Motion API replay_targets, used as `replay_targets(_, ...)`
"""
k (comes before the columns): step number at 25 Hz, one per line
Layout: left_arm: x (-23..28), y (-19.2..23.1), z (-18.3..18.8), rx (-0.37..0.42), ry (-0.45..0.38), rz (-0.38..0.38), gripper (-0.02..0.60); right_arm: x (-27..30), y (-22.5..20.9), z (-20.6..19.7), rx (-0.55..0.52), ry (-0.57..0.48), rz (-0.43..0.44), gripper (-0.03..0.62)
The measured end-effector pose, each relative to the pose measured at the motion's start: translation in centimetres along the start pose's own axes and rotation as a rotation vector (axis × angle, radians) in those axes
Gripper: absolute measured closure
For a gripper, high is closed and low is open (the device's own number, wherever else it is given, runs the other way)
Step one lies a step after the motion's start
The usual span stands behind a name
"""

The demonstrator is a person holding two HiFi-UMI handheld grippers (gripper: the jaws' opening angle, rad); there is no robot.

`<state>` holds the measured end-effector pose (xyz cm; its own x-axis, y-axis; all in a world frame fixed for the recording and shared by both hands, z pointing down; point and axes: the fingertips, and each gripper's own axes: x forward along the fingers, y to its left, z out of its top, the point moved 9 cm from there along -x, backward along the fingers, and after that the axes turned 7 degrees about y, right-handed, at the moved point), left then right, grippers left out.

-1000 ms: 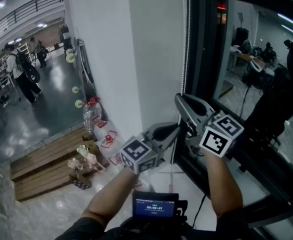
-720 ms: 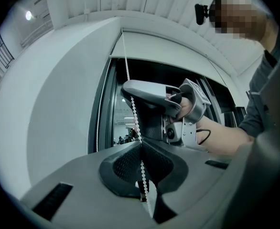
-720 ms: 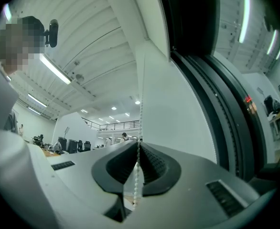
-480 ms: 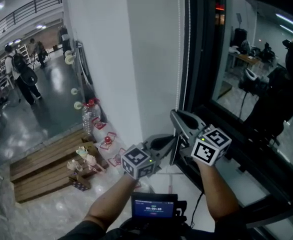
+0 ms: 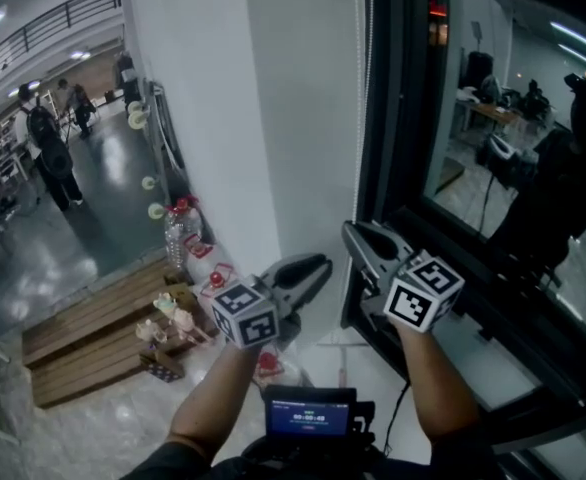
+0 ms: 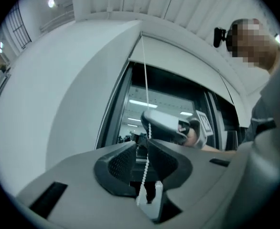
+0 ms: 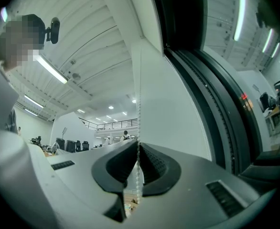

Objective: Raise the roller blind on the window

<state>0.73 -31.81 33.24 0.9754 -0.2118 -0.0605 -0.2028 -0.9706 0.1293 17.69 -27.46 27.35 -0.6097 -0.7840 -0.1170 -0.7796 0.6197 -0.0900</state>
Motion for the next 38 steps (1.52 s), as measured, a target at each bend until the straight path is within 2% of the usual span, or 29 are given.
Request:
replay_targets(2, -0.8, 0.2, 2.4, 0.001, -0.068, 0.019, 0.503, 0.0, 0.3, -0.1, -0.004, 0.002, 0.004, 0.583)
replay_targets(6, -0.4, -0.4, 7.9, 0.086, -0.127, -0.008, 0.502, 0.5, 0.4, 0.1, 0.001, 0.009, 0.011, 0.583)
replay_targets(8, 0.3, -0.8, 9.9, 0.107, -0.139, -0.035, 0.502, 0.7, 0.2, 0.2, 0.007, 0.017, 0.016, 0.583)
replay_targets(14, 3.3, -2.1, 13.2, 0.202, -0.111, -0.033, 0.494, 0.7, 0.5, 0.0, -0.006, 0.026, 0.023, 0.583)
replay_targets(16, 4.0, -2.0, 13.7, 0.212, -0.089, -0.004, 0.512, 0.8, 0.4, 0.0, -0.007, 0.027, 0.021, 0.583)
replay_targets(17, 4.2, -1.8, 13.8, 0.212, -0.085, 0.013, 0.576, 0.8, 0.3, -0.1, -0.007, 0.027, 0.019, 0.583)
replay_targets(18, 4.4, -1.5, 13.7, 0.206, -0.084, 0.02, 0.589, 0.8, 0.3, -0.1, -0.006, 0.027, 0.016, 0.583)
replay_targets(24, 4.5, -1.5, 12.2, 0.231, -0.04, 0.005, 0.591, 0.3, 0.2, -0.2, -0.003, 0.028, 0.008, 0.583)
replay_targets(27, 4.5, -1.4, 12.3, 0.231, -0.087, 0.014, 0.589, 0.2, 0.2, -0.1, -0.005, 0.023, 0.011, 0.583)
replay_targets(30, 4.1, -1.3, 12.8, 0.192, -0.163, 0.003, 0.584, 0.1, 0.3, 0.0, -0.006, 0.021, 0.016, 0.583)
replay_targets(32, 4.3, -1.3, 13.0, 0.195, -0.162, -0.004, 0.506, 0.2, 0.4, 0.0, -0.008, 0.022, 0.02, 0.583)
replay_targets(33, 4.6, -1.3, 13.0, 0.202, -0.151, -0.011, 0.503, 0.2, 0.4, 0.0, -0.008, 0.024, 0.021, 0.583)
replay_targets(35, 5.0, -1.5, 12.8, 0.21, -0.133, -0.019, 0.507, 0.3, 0.4, -0.2, -0.008, 0.028, 0.023, 0.583)
replay_targets(36, 5.1, -1.5, 12.8, 0.212, -0.128, -0.016, 0.55, 0.3, 0.4, -0.2, -0.008, 0.029, 0.024, 0.583)
replay_targets(38, 5.2, -1.4, 12.8, 0.216, -0.122, -0.016, 0.564, 0.4, 0.4, -0.2, -0.007, 0.027, 0.023, 0.583)
